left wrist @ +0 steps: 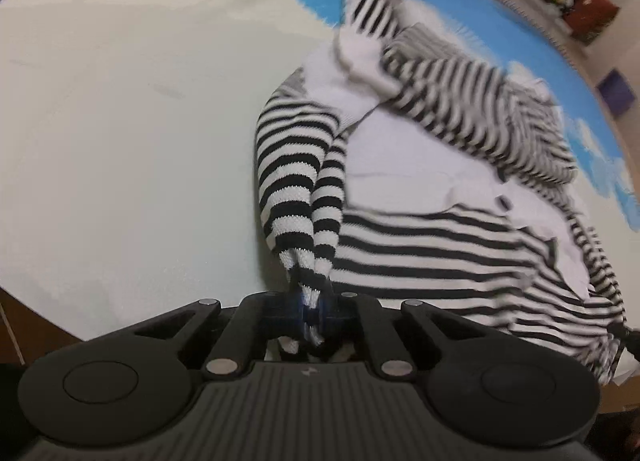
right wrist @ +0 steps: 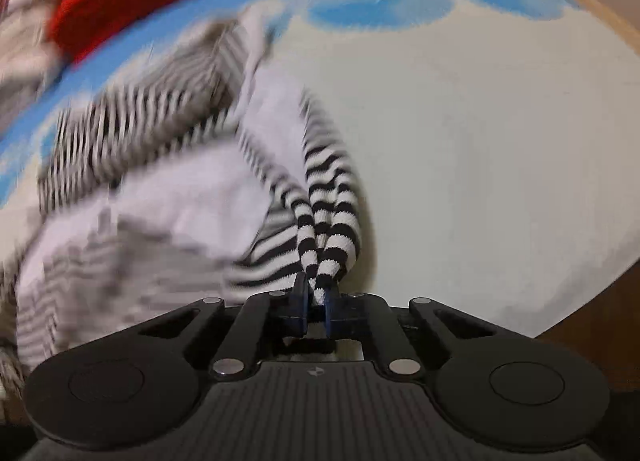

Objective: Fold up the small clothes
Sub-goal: 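Grasp the striped hem edge with both tools side by side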

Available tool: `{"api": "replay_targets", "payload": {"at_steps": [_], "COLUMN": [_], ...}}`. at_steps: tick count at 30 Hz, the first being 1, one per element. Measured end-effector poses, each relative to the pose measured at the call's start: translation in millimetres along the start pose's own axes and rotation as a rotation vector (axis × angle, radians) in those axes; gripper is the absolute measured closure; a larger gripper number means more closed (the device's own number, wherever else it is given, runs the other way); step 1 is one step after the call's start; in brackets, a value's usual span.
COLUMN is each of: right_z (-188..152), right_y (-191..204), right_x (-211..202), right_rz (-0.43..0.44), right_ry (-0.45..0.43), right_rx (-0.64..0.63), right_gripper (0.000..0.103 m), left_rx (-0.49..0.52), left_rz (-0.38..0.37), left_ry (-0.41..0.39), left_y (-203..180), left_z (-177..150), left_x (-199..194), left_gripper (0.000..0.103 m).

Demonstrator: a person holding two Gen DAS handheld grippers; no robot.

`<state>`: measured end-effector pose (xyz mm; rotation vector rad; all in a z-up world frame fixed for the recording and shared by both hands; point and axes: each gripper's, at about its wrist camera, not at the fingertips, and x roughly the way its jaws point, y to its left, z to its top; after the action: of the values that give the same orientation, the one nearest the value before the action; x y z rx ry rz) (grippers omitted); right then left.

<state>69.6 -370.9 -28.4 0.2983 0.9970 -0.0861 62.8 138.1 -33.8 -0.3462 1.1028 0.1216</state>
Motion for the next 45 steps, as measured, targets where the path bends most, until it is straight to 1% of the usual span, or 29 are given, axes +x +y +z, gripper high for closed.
{"api": "replay_targets", "payload": {"at_steps": [2, 4, 5, 7, 8, 9, 10, 11, 12, 14, 17, 19, 20, 21, 22, 23, 25, 27, 28, 29, 30, 31, 33, 35, 40, 43, 45], "right_z": [6, 8, 6, 2, -1, -3, -4, -4, -3, -6, -12, -13, -13, -15, -15, -14, -13, -14, -14, -15, -16, -17, -19, -19, -19, -19, -19], "right_y": [-13, -22, -27, -27, -25, -21, -18, -15, -14, -12, -14, -11, -9, -7, -6, -5, -4, -6, -8, -8, -8, -8, -3, -1, -2, -2, -2], "right_x": [-11, -11, -6, 6, 11, 13, 13, 12, 11, 13, 19, 19, 19, 18, 16, 14, 9, 11, 13, 17, 19, 21, 21, 21, 19, 19, 19], "right_rz": [-0.033, -0.081, -0.092, -0.087, -0.076, -0.077, -0.082, -0.092, -0.099, -0.109, -0.104, -0.106, -0.104, -0.092, -0.067, -0.055, -0.057, -0.056, -0.062, -0.073, -0.076, -0.076, -0.086, -0.091, -0.089, -0.085, -0.081], "right_ry": [-0.046, -0.033, -0.005, 0.058, 0.088, 0.099, 0.096, 0.092, 0.090, 0.103, 0.154, 0.152, 0.148, 0.144, 0.139, 0.126, 0.100, 0.111, 0.123, 0.136, 0.152, 0.161, 0.157, 0.156, 0.153, 0.151, 0.150], "right_rx": [0.046, 0.068, 0.087, 0.086, 0.076, 0.064, 0.054, 0.047, 0.046, 0.057, 0.054, 0.020, 0.001, -0.006, -0.006, -0.006, -0.015, 0.003, 0.013, 0.022, 0.026, 0.018, -0.019, -0.031, -0.033, -0.031, -0.034], "right_gripper": [0.097, 0.097, 0.097, 0.097, 0.095, 0.093, 0.088, 0.077, 0.065, 0.060, 0.059, 0.060, 0.064, 0.081, 0.089, 0.092, 0.092, 0.091, 0.088, 0.081, 0.076, 0.075, 0.075, 0.075, 0.076, 0.077, 0.081], "left_rx": [-0.008, 0.002, 0.008, -0.002, -0.018, -0.034, -0.044, -0.047, -0.043, -0.032, -0.006, 0.009, 0.011, 0.011, 0.012, 0.016, 0.017, -0.009, -0.019, -0.019, -0.008, 0.007, 0.043, 0.058, 0.044, 0.054, 0.057], "left_rz": [-0.045, -0.071, -0.064, -0.021, -0.004, 0.002, 0.008, 0.013, 0.015, 0.012, 0.018, 0.026, 0.025, 0.021, 0.015, 0.015, 0.014, 0.010, 0.011, 0.013, 0.021, 0.033, 0.047, 0.051, 0.046, 0.048, 0.048], "left_ry": [-0.014, -0.002, 0.012, 0.064, 0.091, 0.104, 0.108, 0.108, 0.106, 0.109, 0.118, 0.119, 0.114, 0.103, 0.089, 0.076, 0.061, 0.074, 0.087, 0.105, 0.127, 0.135, 0.130, 0.126, 0.124, 0.120, 0.120], "left_y": [0, -1, -1, 4, 8, 12, 14, 15, 15, 13, 11, 9, 8, 8, 7, 6, 5, 9, 11, 11, 12, 10, 6, 4, 6, 5, 5], "left_z": [-1, -3, -3, -4, -4, -3, -2, 0, 1, 1, 0, -1, -1, -1, 0, 1, 1, 2, 2, 2, 1, -1, -2, -3, -2, -2, -2], "left_x": [-9, -13, -10, 1, 7, 11, 13, 15, 15, 15, 17, 19, 19, 19, 16, 14, 10, 12, 14, 17, 20, 21, 22, 22, 22, 22, 22], "left_gripper": [0.097, 0.097, 0.096, 0.094, 0.088, 0.085, 0.078, 0.075, 0.075, 0.075, 0.074, 0.075, 0.084, 0.092, 0.096, 0.096, 0.096, 0.093, 0.090, 0.084, 0.081, 0.078, 0.077, 0.077, 0.078, 0.079, 0.079]}}
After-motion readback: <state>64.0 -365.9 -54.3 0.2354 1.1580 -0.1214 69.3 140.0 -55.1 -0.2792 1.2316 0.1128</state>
